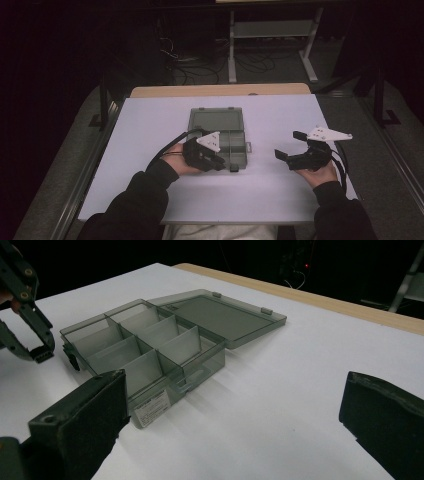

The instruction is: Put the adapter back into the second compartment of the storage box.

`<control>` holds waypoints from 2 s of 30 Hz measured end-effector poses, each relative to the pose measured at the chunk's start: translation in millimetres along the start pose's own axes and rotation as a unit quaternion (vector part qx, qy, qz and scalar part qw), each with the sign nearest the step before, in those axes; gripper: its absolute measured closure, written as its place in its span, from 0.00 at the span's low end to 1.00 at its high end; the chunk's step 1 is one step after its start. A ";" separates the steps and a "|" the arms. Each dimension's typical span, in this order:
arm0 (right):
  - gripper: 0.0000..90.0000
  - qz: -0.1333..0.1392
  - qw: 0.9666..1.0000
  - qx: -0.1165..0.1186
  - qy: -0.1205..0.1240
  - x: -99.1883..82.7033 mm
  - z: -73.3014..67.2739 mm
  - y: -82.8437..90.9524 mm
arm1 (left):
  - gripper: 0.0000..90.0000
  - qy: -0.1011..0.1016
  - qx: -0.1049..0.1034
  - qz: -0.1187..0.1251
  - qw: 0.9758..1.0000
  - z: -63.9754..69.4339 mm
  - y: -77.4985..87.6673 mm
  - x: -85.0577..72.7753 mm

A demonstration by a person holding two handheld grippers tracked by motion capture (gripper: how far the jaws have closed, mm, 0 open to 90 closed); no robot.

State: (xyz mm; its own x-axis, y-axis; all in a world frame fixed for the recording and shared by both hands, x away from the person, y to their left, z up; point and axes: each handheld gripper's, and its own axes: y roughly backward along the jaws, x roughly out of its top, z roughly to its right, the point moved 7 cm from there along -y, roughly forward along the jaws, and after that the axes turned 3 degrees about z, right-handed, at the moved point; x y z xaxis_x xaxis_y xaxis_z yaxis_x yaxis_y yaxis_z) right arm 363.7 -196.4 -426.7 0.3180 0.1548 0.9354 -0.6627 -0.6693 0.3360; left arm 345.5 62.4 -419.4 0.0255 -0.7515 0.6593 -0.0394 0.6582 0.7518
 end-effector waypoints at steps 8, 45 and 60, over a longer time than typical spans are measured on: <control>0.00 -0.001 1.000 -0.001 0.000 -0.3 0.2 -0.6 | 0.85 -0.002 0.011 0.005 1.000 -5.5 13.4 7.4; 0.00 0.001 1.000 0.001 0.002 -0.1 -0.6 0.0 | 0.84 0.026 0.055 0.012 0.998 -56.3 54.4 21.6; 0.00 -0.001 1.000 0.002 0.000 -0.8 -0.5 0.4 | 0.84 0.061 0.083 0.010 0.995 -86.4 55.6 6.8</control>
State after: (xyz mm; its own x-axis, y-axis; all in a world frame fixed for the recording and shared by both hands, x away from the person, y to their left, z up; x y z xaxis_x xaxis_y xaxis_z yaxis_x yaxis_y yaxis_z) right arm 362.9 -196.4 -427.2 0.3193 0.1551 0.9349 -0.6600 -0.6715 0.3368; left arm 429.9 97.8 -372.1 0.1429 -0.7213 0.6777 -0.2060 0.6480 0.7332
